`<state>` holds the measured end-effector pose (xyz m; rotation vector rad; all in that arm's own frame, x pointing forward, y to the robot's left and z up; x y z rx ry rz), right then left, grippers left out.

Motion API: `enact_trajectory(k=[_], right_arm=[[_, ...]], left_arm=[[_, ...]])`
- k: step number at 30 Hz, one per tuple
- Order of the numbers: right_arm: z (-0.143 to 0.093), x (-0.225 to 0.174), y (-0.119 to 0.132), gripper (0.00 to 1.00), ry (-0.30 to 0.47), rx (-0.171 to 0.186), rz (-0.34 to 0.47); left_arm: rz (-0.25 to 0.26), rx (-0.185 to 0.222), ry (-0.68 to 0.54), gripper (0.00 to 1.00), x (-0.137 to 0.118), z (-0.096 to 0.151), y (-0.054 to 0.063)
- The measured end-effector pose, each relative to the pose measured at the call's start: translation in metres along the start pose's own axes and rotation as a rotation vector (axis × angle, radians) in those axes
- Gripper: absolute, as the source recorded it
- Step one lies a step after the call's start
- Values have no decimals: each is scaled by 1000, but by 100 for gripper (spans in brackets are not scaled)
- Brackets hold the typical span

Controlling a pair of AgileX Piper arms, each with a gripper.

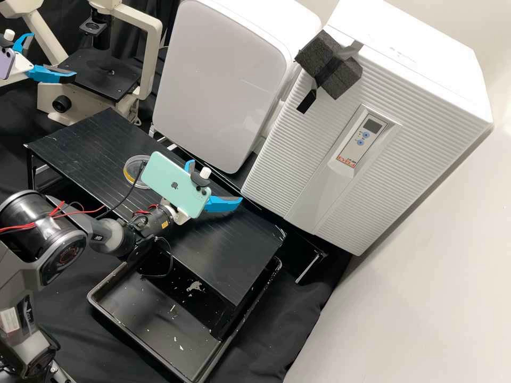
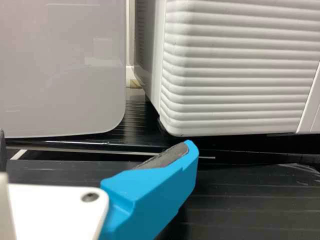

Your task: Place the petri dish on the microscope

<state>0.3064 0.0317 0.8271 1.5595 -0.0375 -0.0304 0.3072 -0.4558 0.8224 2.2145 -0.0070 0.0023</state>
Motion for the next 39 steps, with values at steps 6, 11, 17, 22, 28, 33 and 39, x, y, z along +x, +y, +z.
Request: enact_trajectory(k=[6, 11, 17, 22, 28, 33, 39], right_arm=[[0, 0, 0, 100, 0, 0, 0], [0, 0, 0, 100, 0, 0, 0], [0, 0, 0, 100, 0, 0, 0], [0, 0, 0, 100, 0, 0, 0], [0, 0, 0, 100, 0, 0, 0], [0, 0, 0, 100, 0, 0, 0], [0, 0, 0, 100, 0, 0, 0]], left_arm=[[0, 0, 0, 100, 0, 0, 0], [3, -27, -61, 100, -2, 8, 3], [15, -66, -258, 100, -16, 35, 17], [4, -95, -440, 100, -30, 67, 24], [-41, -81, -652, 100, -46, 108, 19], [-81, -42, -810, 100, -50, 143, 10], [-168, 18, -916, 100, -49, 171, -7]])
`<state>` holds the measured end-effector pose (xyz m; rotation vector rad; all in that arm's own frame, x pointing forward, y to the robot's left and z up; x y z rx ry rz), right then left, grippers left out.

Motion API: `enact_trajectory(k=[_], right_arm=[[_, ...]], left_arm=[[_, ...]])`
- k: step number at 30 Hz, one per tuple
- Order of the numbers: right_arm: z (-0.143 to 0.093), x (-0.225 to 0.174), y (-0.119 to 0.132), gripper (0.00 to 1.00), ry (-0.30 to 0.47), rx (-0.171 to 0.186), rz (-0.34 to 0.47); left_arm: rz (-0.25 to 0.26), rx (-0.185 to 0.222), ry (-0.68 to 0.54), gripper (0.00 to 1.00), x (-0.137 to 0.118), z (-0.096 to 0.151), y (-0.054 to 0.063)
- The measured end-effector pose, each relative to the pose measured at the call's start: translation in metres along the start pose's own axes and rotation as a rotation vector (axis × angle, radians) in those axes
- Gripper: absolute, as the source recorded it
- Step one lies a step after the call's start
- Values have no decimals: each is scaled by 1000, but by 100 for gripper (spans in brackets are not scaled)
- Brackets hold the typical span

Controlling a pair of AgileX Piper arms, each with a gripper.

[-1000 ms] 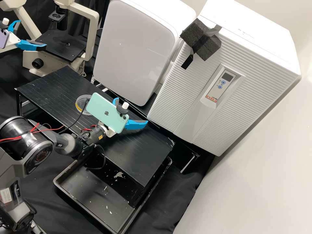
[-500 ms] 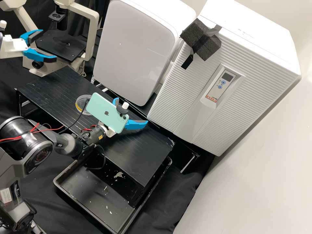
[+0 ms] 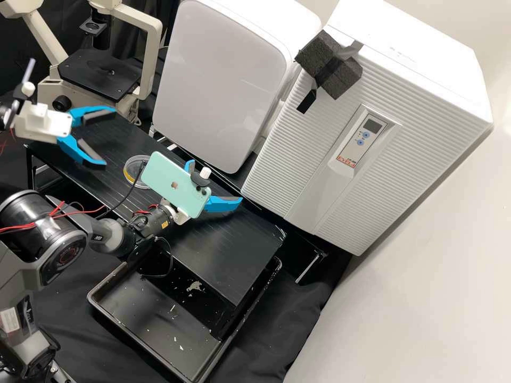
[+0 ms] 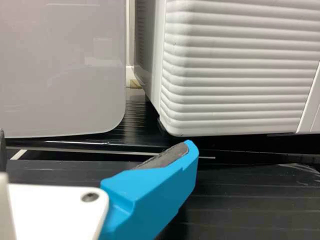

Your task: Place the petri dish on the microscope

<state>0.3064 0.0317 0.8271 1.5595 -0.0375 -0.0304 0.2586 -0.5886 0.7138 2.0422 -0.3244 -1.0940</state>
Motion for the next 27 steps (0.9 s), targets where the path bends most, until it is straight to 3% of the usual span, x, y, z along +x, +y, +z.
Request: enact_trajectory(k=[6, 12, 24, 27], right_arm=[[0, 0, 0, 100, 0, 0, 0], [0, 0, 0, 100, 0, 0, 0], [0, 0, 0, 100, 0, 0, 0], [0, 0, 0, 100, 0, 0, 0]], left_arm=[[-66, 9, -31, 100, 20, 5, -8], [-109, -8, -33, 100, 34, 0, -13], [-156, -127, -60, 100, 60, -2, -20], [-164, -141, -72, 100, 65, -2, -23]])
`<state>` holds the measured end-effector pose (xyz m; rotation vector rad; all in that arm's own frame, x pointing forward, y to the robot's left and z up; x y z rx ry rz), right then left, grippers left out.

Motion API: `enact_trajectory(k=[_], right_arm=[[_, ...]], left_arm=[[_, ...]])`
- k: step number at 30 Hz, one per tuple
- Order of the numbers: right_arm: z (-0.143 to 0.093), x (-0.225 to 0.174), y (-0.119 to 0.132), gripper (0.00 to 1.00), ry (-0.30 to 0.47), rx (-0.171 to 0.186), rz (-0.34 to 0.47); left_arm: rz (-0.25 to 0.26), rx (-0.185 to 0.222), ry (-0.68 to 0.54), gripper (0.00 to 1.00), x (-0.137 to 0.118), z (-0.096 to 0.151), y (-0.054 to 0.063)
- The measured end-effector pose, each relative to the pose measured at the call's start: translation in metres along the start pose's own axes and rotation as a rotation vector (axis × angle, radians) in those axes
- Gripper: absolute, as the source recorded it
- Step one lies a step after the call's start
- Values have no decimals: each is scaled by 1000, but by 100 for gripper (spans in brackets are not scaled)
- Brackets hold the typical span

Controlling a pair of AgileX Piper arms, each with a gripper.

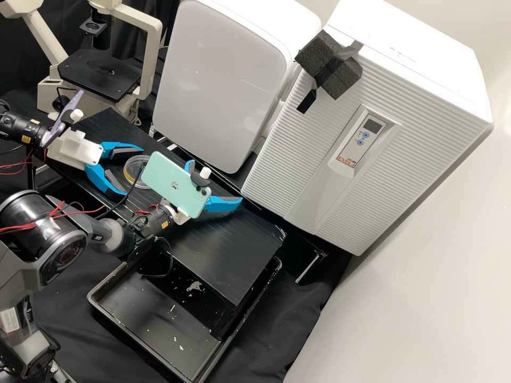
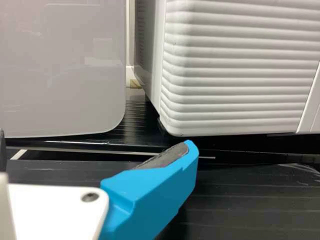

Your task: Place the petri dish on the microscope

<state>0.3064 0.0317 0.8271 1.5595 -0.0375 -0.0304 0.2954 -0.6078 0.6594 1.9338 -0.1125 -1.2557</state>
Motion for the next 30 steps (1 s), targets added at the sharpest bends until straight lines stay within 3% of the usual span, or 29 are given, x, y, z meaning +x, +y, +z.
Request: enact_trajectory(k=[26, 27, 30], right_arm=[[0, 0, 0, 100, 0, 0, 0], [0, 0, 0, 100, 0, 0, 0], [0, 0, 0, 100, 0, 0, 0]], left_arm=[[2, 2, 0, 100, 12, -5, -2], [5, 7, 4, 0, 12, -5, -2], [13, 15, 20, 0, 13, -7, -3]])
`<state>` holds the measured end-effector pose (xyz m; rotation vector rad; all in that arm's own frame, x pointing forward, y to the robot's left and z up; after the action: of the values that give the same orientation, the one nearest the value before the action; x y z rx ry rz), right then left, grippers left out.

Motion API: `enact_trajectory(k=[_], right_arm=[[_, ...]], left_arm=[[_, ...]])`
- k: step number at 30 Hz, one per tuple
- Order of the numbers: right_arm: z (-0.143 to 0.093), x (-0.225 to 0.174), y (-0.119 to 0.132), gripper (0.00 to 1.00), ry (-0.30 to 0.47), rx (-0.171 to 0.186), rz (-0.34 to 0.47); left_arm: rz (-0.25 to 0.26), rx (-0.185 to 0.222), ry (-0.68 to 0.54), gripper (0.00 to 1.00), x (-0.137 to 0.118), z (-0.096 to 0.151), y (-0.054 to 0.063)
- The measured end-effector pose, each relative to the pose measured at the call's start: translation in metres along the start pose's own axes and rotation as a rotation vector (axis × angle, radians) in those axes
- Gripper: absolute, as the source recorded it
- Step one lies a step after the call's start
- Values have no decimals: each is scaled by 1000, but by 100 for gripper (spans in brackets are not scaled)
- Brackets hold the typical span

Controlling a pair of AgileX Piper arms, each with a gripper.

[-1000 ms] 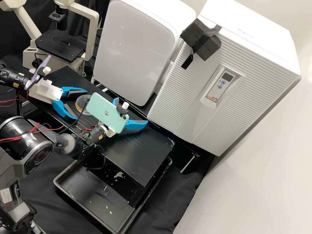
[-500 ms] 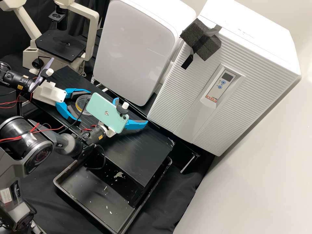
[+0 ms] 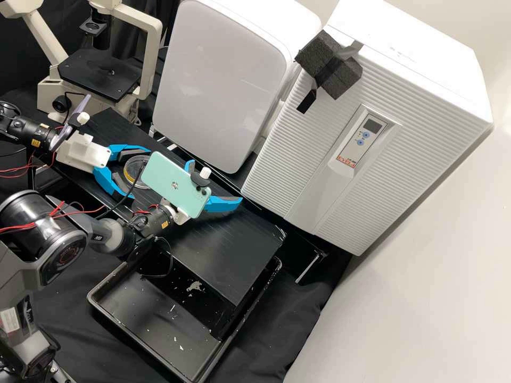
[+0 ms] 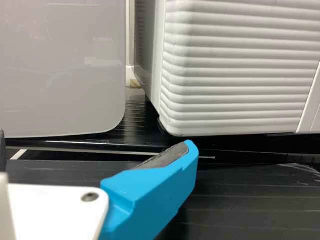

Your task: Place the petri dish on the microscope

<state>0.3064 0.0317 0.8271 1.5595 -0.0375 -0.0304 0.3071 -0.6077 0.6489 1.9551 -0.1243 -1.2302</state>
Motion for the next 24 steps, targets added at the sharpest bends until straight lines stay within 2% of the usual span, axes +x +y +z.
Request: enact_trajectory(k=[13, 24], right_arm=[[0, 0, 0, 100, 0, 0, 0], [0, 0, 0, 100, 0, 0, 0]], left_arm=[[35, 1, 25, 0, 2, -5, -1], [43, -3, 29, 0, 2, -5, -1]])
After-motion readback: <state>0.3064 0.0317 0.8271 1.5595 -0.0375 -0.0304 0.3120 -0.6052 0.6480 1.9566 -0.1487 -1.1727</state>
